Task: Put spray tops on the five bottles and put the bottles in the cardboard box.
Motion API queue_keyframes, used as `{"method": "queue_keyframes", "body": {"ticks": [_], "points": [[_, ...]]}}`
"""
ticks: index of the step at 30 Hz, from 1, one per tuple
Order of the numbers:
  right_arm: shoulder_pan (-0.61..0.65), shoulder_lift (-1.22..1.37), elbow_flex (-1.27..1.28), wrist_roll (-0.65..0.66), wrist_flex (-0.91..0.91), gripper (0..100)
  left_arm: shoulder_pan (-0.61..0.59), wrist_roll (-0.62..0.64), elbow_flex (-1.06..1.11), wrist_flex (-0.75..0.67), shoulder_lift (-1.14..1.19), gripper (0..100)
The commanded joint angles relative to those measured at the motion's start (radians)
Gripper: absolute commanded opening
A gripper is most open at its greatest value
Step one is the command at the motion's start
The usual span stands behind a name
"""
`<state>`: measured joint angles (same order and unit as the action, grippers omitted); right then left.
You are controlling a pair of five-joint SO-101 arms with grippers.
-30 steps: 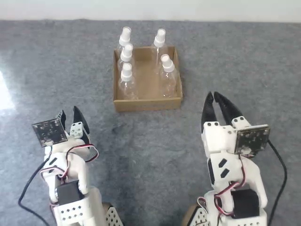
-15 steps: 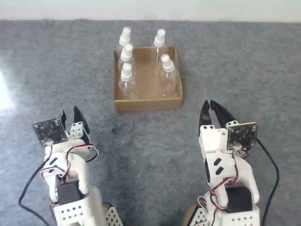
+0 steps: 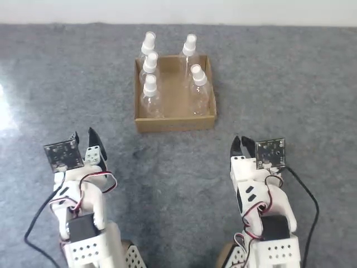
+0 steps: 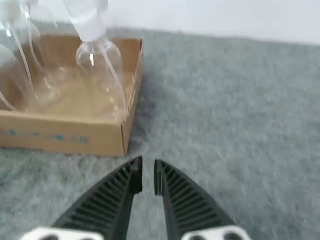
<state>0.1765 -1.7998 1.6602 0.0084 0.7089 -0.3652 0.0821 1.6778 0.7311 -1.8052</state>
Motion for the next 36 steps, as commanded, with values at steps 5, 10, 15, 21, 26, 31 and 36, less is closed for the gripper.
{"method": "queue_keyframes", "body": {"ticks": [5, 10, 15, 21, 26, 31, 36], "points": [[-0.007, -0.015, 0.023, -0.002, 0.027, 0.7, 0.006, -0.012, -0.008, -0.02, -0.015, 12], [-0.002, -0.013, 0.023, -0.002, 0.13, 0.6, 0.006, -0.012, -0.008, -0.02, -0.015, 12], [-0.005, -0.013, 0.023, -0.002, 0.223, 0.6, 0.006, -0.014, -0.008, -0.018, -0.015, 12], [-0.005, -0.013, 0.023, -0.003, 0.358, 0.6, 0.006, -0.014, 0.007, -0.014, -0.014, 12], [-0.005, -0.013, 0.023, -0.003, 0.38, 0.6, 0.005, -0.015, 0.007, 0.023, -0.014, 12], [-0.007, -0.004, 0.023, -0.002, 0.384, 0.6, 0.0, -0.015, 0.007, 0.028, -0.012, 12], [-0.007, -0.013, 0.023, -0.002, 0.49, 0.6, 0.006, -0.015, 0.007, 0.176, -0.012, 12]]}}
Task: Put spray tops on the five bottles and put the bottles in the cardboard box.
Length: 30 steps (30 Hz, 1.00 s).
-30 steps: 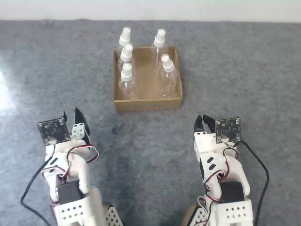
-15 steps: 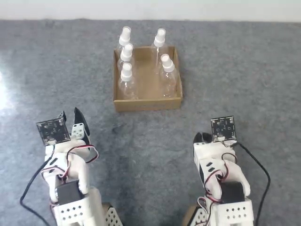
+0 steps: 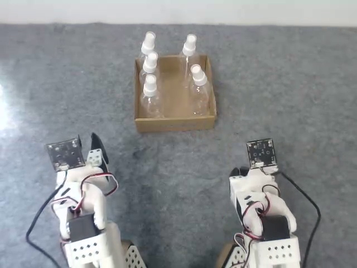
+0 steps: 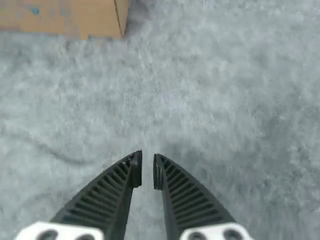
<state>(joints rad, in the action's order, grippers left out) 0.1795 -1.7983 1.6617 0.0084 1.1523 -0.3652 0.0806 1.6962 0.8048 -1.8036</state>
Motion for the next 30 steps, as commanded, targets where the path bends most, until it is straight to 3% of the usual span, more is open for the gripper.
{"method": "queue_keyframes", "body": {"ticks": [1, 16, 30], "points": [[-0.01, -0.015, 0.021, -0.002, 0.058, 0.6, 0.005, -0.014, -0.012, 0.129, -0.014, 12], [-0.01, -0.013, 0.021, -0.002, 0.067, 0.6, 0.0, -0.014, -0.012, 0.46, -0.015, 12], [-0.008, -0.005, 0.021, -0.002, 0.067, 0.6, -0.002, -0.006, -0.012, 0.457, -0.017, 12]]}}
